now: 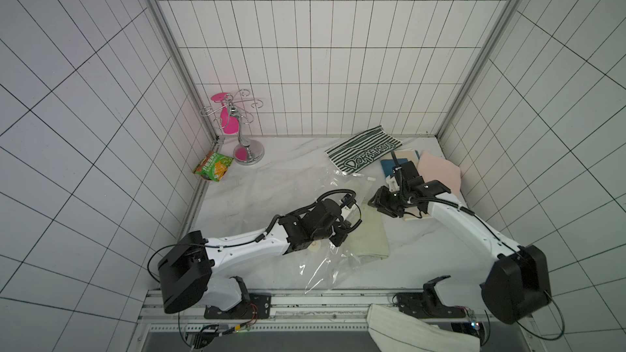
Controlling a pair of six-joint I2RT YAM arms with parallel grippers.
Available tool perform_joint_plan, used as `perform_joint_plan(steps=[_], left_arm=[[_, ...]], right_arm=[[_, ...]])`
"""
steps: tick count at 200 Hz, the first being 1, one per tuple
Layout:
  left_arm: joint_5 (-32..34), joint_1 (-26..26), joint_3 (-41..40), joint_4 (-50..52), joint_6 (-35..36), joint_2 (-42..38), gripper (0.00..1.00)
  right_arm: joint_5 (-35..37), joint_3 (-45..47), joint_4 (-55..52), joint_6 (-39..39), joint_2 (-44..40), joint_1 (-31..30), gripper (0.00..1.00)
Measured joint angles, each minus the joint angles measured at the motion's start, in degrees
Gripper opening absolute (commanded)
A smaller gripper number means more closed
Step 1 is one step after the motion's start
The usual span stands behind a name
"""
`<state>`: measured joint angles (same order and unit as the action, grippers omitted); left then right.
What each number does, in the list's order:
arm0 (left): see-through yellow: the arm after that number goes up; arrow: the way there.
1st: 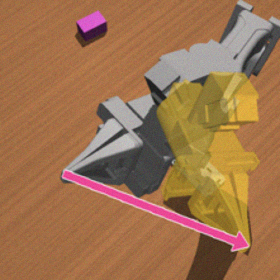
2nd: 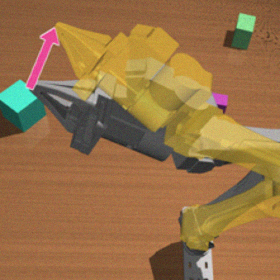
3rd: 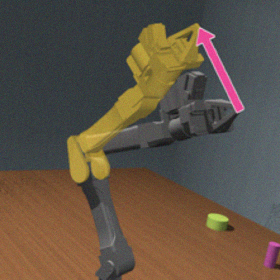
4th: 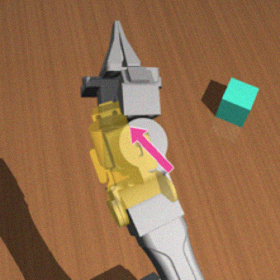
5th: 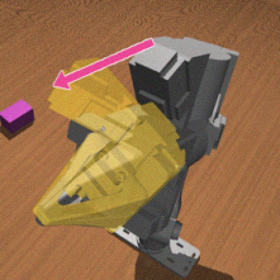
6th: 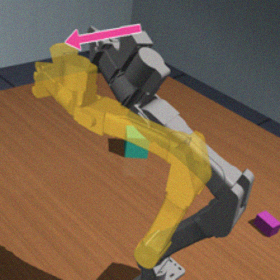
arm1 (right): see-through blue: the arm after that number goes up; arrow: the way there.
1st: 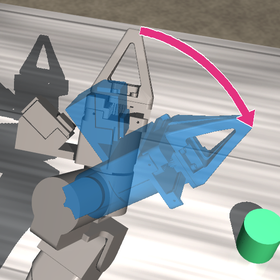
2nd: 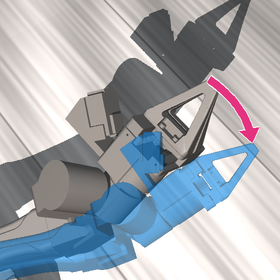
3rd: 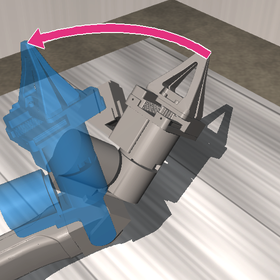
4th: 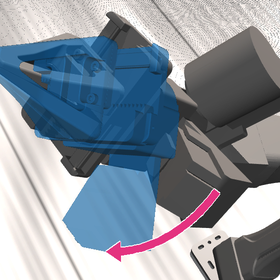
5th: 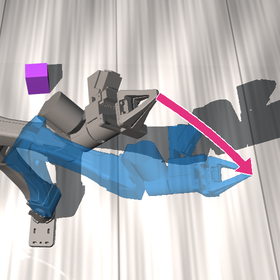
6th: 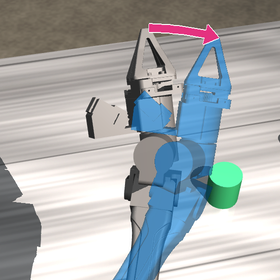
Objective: Place the folded towel into the vacuum bag
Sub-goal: Place the towel in the vacuum bag.
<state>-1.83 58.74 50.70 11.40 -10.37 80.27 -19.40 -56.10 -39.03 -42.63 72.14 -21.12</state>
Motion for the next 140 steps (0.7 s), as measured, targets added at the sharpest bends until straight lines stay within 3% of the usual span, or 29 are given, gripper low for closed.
perform_joint_plan(steps=[19, 36, 85, 97, 118, 140], left_arm=[[-0.85, -0.13, 0.04, -0.33, -1.29, 0.07, 0.0], [-1.51, -0.31, 0.04, -0.66, -2.12, 0.07, 0.0], [-1.7, -0.31, 0.09, -0.66, -2.64, 0.13, 0.0], [-1.73, -0.31, 0.09, -0.7, -2.93, 0.17, 0.0], [-1.77, -0.31, 0.09, -0.83, -3.23, 0.52, 0.0], [-2.29, -0.31, 0.09, -0.85, -3.15, 1.53, 0.0]], right_arm=[[0.44, 5.07, 0.79, 0.07, -4.68, -3.5, 0.38], [0.59, 7.26, 1.92, -0.7, -3.32, -6.69, 0.46], [3.5, 8.22, 11.13, -4.09, 6.93, -11.98, 0.45], [4.22, 8.98, 14.16, -5.57, 9.79, -12.46, 0.37], [4.37, 10.38, 18.95, -7.78, 14.4, -12.74, 0.0], [3.19, 10.88, 20.81, -8.46, 15.34, -12.74, 0.0]])
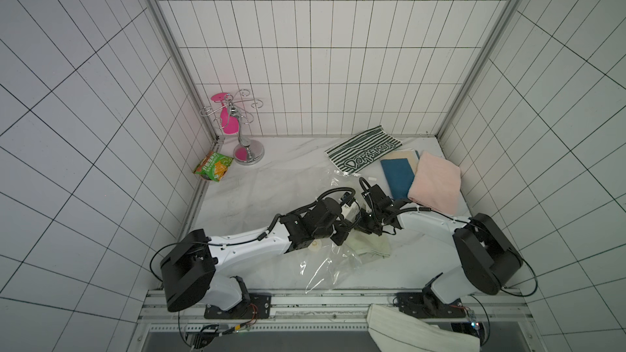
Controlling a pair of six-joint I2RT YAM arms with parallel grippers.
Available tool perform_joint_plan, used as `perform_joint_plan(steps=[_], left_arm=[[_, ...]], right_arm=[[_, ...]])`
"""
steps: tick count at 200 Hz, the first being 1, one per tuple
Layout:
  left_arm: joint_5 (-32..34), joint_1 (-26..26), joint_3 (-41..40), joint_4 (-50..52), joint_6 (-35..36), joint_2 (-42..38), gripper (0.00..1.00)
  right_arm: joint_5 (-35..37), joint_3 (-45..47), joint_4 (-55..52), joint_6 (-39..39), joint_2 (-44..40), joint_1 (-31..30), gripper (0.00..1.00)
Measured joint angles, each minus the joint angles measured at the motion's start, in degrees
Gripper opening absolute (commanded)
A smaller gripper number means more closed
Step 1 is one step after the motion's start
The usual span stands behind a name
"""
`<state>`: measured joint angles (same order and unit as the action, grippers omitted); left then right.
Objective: Place the folded towel into the vacuum bag
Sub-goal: Place the towel in the vacuum bag.
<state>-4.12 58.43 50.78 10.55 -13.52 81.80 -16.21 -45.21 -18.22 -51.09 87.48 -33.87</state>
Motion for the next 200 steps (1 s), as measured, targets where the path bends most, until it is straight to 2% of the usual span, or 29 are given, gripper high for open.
perform_joint_plan(steps=[48, 77, 105, 128, 140, 154, 168, 200], left_arm=[[-1.77, 0.26, 0.57, 0.98, 0.48, 1.2, 0.0], [-1.51, 0.2, 2.27, 1.53, 0.57, 1.09, 0.0], [-1.79, 0.17, 2.38, 2.58, 0.39, 0.61, 0.0], [-1.79, 0.17, 2.38, 2.95, 0.5, 0.61, 0.0], [-1.75, 0.17, 2.38, 3.04, 0.66, 0.61, 0.0], [-1.64, 0.17, 2.38, 3.1, 0.92, 0.57, 0.0], [-1.46, 0.04, 2.32, 3.32, 1.09, 0.28, 0.0], [-0.85, -0.44, 2.1, 3.85, 1.44, -1.66, 0.0]], right_arm=[[-6.56, -4.76, -4.33, 0.13, -10.38, 0.07, 0.0], [-13.29, -2.38, 6.64, -7.26, -9.11, 0.24, 0.0], [-14.05, 2.16, 16.61, -11.85, -2.78, 0.24, 0.0], [-12.13, 2.8, 17.27, -10.75, 2.56, 0.26, 0.26], [-13.0, 2.8, 17.22, -9.16, 3.37, 0.68, 0.35], [-15.63, 2.78, 16.41, -6.99, 1.95, 1.51, 0.45], [-17.2, 2.71, 11.47, -3.56, -3.02, 3.26, 0.55], [-16.39, 0.48, -4.81, 5.64, -18.34, 11.54, 0.6]])
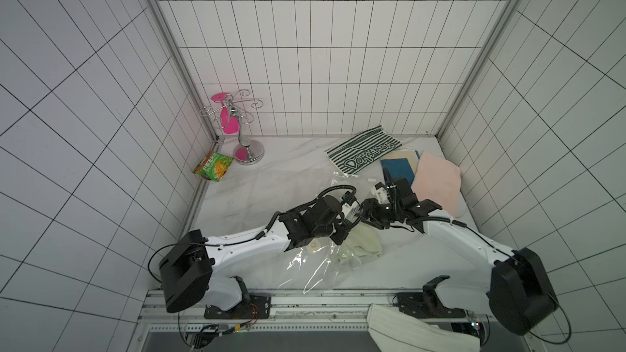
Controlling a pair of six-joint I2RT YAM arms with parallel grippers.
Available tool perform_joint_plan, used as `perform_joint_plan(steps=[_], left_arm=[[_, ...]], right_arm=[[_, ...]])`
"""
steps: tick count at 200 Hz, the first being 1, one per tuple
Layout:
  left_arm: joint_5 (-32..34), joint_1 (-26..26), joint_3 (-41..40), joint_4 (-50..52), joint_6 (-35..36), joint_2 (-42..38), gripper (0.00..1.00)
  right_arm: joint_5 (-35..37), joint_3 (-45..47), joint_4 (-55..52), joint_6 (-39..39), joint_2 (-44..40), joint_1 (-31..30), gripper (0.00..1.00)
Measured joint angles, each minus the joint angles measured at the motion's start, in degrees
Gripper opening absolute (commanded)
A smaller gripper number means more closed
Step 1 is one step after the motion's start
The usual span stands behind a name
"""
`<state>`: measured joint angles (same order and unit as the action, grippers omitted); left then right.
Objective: Place the folded towel into the vacuum bag
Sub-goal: Place the towel in the vacuum bag.
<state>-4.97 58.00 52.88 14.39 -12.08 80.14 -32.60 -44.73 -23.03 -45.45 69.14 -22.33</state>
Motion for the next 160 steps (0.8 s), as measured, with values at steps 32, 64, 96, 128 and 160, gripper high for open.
perform_joint_plan(steps=[32, 64, 96, 128, 160], left_arm=[[-0.52, -0.09, 0.15, 0.22, 0.11, -1.01, 0.0], [-2.1, -0.09, 0.26, 0.85, 0.11, -1.29, 0.0], [-2.49, -0.09, 0.26, 1.01, 0.42, -1.33, 0.0], [-3.17, -0.09, 0.42, 0.7, 0.42, -0.72, 0.0], [-4.46, -0.09, 0.68, 0.63, 0.48, 0.39, 0.0]], right_arm=[[8.9, -1.6, -11.91, 6.12, -1.16, 5.51, 0.66], [10.62, -0.04, -11.69, 6.91, 4.09, 6.58, 0.66], [9.44, 5.18, -6.73, 2.62, 5.2, 3.39, 0.63], [6.49, 11.72, -1.44, -2.89, 4.5, -1.88, 0.15], [-0.72, 11.98, 5.92, -8.46, 4.2, -3.76, 0.01]])
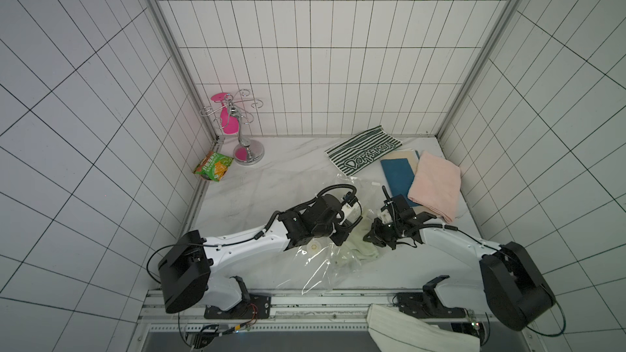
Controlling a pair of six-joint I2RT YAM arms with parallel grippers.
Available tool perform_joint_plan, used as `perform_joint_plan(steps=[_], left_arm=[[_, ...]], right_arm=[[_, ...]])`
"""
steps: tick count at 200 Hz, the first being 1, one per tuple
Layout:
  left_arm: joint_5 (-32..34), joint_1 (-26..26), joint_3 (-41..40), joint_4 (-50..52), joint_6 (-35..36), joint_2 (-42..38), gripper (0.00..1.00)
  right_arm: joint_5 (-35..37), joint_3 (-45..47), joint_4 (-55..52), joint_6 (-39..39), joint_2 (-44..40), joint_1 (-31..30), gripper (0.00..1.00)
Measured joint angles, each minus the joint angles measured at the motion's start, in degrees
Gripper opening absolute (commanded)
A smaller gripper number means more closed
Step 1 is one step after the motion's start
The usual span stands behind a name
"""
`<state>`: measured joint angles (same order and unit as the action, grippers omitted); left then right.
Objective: Place the folded towel into the vacuum bag
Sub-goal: Place the towel in the vacuum bag.
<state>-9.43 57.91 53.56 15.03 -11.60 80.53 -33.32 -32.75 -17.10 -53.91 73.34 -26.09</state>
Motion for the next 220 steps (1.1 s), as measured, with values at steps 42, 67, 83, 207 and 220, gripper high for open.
perform_joint_plan(steps=[42, 67, 83, 207, 220], left_arm=[[-1.66, 1.7, 0.68, -0.48, -0.22, 0.02, 0.0], [-1.36, 2.4, 0.76, -2.03, -1.14, 0.0, 0.0], [-0.57, 2.38, 0.76, -2.38, -1.62, 0.0, 0.0], [-1.46, 0.85, 1.33, -3.54, -1.53, -1.62, 0.0], [-2.21, 1.11, 0.46, -3.19, -1.55, -2.64, 0.0]], right_arm=[[-3.89, -7.85, 4.26, -4.28, -4.66, -0.68, 0.0], [-2.99, -3.3, 19.78, -13.25, -6.6, -0.7, 0.0], [-0.28, 4.92, 29.22, -20.22, -6.69, -1.18, 0.0], [13.16, -1.22, -10.93, -9.46, -15.15, -4.28, 0.46], [16.98, -6.4, -14.25, -4.72, -14.95, -1.86, 0.46]])
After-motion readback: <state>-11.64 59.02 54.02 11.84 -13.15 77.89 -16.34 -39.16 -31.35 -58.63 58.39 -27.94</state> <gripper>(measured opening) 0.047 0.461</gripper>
